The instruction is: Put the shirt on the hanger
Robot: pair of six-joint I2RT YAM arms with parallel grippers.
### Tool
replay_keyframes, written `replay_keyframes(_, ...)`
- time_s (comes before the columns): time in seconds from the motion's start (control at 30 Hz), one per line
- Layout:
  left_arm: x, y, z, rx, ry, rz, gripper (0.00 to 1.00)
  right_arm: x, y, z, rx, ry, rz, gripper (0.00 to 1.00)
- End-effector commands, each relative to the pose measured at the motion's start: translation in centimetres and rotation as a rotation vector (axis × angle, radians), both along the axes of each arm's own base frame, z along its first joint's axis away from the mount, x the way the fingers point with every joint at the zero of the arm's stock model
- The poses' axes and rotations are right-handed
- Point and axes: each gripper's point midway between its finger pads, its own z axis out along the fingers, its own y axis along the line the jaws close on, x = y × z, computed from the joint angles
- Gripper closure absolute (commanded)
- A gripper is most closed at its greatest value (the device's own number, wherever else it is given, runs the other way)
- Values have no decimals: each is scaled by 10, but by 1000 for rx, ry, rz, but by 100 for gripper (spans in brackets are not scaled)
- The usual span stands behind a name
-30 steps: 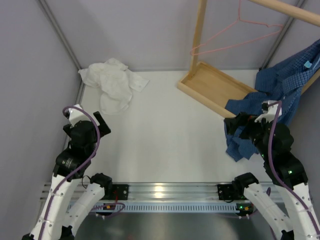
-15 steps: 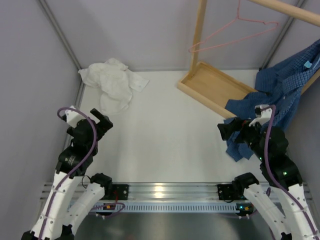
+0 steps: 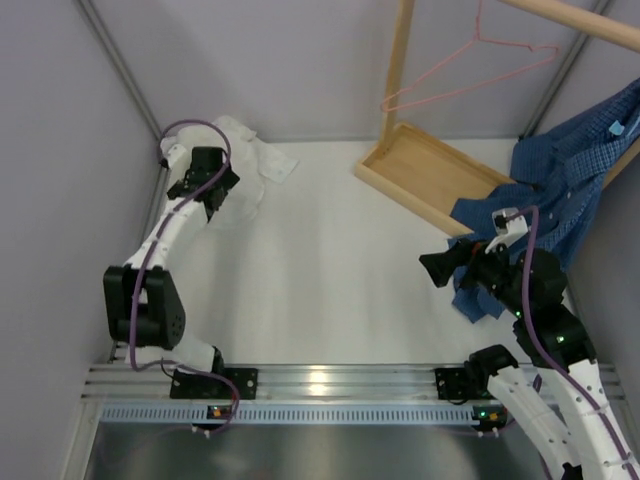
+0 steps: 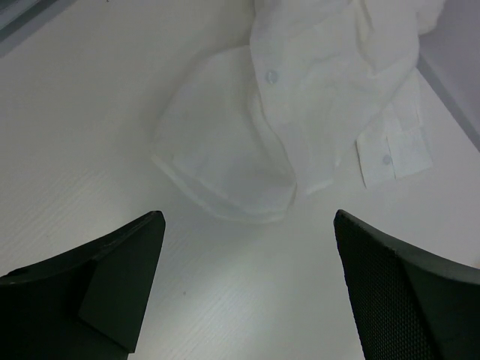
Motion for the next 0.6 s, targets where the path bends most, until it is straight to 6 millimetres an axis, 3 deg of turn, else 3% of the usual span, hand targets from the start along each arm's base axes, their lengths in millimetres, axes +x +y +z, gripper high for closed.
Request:
replay_keyframes(0.0, 65, 24, 16, -45, -92, 44, 2, -1, 8, 13, 31, -54, 47, 0)
replay_keyframes(0.03, 83, 22, 13, -42, -88, 26, 2, 0, 9, 9, 27, -44, 53, 0)
replay_keyframes(0.07, 101, 21, -31, -35, 18, 13, 2, 0, 10, 6, 24, -38, 59, 1)
replay_keyframes(0.1, 130, 23, -8, -28, -29, 16, 2, 1, 11, 5, 21, -32, 66, 1)
replay_keyframes(0.17, 154, 26, -30, -18, 7, 22, 2, 1, 14, 2, 13, -19, 87, 0)
replay_keyframes(0.2, 167, 30, -67, -16, 62, 15, 2, 2, 15, 1, 12, -15, 91, 1)
replay_keyframes(0.23, 188, 33, -51, 1, 17, 5, 4, 2, 15, 1, 12, -12, 94, 1)
replay_keyframes(0.27, 197, 34, -59, 5, 21, -5, 6, 2, 16, 0, 9, -9, 99, 1)
replay_keyframes(0.3, 207, 33, -87, 23, 60, -38, 22, 3, 16, -2, 7, -5, 99, 1)
replay_keyframes(0.33, 222, 29, -75, 23, 23, -76, 33, 3, 16, -1, 5, -6, 100, 1)
replay_keyframes(0.4, 227, 25, -83, 19, 35, -109, 41, 4, 15, -2, -2, -6, 95, 0)
replay_keyframes(0.43, 227, 23, -76, 6, 20, -110, 57, 5, 15, -2, -4, -7, 91, 1)
replay_keyframes(0.5, 223, 18, -65, -3, 8, -135, 73, 8, 13, -3, -11, -4, 75, 1)
replay_keyframes(0.53, 221, 17, -43, -2, -24, -146, 100, 8, 13, -2, -10, -4, 75, 1)
replay_keyframes(0.57, 217, 17, -37, -5, -27, -151, 100, 8, 14, 0, -8, -5, 81, 1)
